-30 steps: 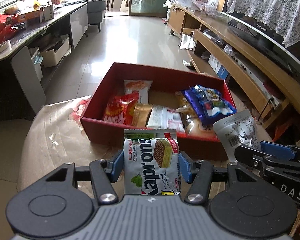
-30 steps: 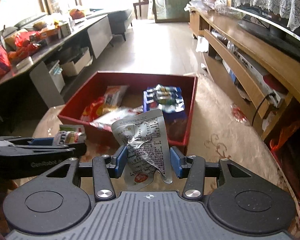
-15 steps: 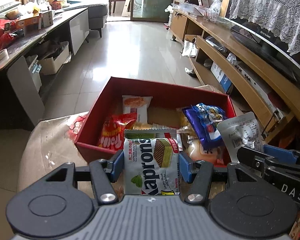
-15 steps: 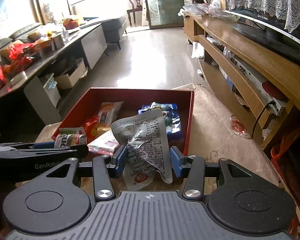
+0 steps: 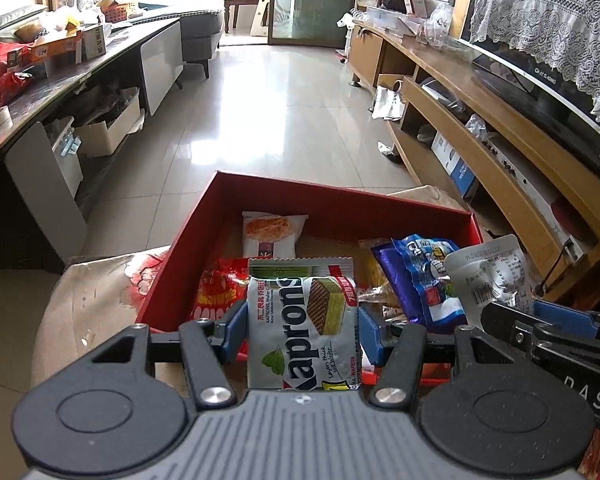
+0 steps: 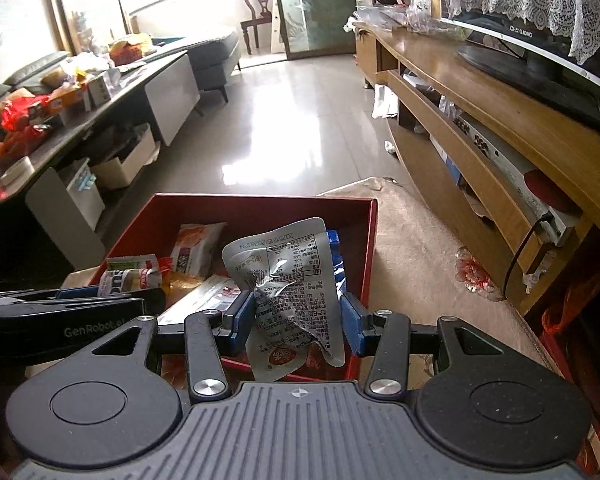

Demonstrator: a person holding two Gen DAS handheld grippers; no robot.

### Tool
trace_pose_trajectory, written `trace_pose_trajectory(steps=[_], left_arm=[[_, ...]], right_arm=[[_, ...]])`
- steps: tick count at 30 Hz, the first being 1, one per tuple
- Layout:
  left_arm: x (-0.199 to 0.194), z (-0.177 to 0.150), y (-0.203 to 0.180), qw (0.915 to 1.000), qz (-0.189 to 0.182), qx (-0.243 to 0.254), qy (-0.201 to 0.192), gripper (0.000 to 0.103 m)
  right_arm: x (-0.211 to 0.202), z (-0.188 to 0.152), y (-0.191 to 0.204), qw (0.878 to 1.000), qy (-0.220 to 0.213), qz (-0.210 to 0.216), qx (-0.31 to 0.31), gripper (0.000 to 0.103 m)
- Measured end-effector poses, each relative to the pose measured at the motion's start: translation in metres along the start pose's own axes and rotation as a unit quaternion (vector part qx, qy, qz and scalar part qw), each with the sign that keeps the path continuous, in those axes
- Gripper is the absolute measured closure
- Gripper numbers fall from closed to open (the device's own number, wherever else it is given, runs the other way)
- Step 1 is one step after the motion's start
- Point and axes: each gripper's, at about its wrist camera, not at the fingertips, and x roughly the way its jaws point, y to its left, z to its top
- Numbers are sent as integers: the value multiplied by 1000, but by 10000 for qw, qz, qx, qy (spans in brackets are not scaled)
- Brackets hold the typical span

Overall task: Organize snacks
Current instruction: 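Lower both packets into the red box and open both tools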

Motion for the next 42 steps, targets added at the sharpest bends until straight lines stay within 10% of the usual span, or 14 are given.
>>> trace_pose_trajectory(steps=[42], left_arm=[[28, 21, -2, 9998, 196, -7, -12, 32]], right_arm=[[35, 17, -1, 9997, 20, -229, 22, 33]])
